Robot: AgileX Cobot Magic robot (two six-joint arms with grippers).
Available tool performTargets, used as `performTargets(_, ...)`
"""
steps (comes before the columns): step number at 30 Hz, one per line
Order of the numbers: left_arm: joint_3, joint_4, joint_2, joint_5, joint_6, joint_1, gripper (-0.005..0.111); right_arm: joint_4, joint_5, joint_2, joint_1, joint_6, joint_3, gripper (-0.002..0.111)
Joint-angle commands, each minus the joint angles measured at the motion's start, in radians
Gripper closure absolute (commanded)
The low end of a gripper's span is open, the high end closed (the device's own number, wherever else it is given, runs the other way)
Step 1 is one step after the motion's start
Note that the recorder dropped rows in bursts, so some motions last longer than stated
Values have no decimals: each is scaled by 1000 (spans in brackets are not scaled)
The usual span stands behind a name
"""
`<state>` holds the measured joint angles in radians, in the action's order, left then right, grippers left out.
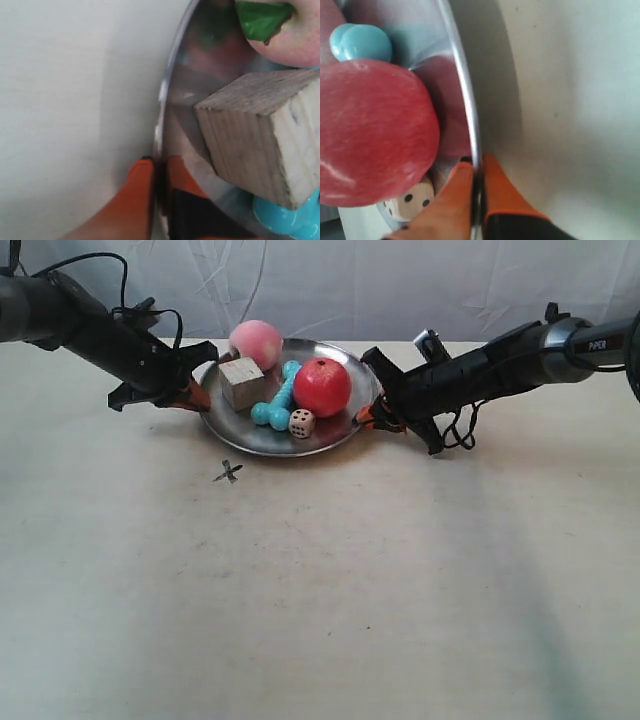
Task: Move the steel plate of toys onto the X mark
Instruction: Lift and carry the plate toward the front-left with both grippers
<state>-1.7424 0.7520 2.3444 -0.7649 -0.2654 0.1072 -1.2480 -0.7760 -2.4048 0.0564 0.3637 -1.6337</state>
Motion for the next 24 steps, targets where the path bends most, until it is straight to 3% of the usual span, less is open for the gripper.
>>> performTargets(1,-8,39,-34,-153,-22,24,107,15,-138,53,14,21,-8,108)
performTargets(12,0,-54,-119,-270,56,24,107,54,-281,115,17,-6,-8,108)
performTargets(24,168,-190,-256,-314,98,24,107,127,-370,152,91,-32,-8,108)
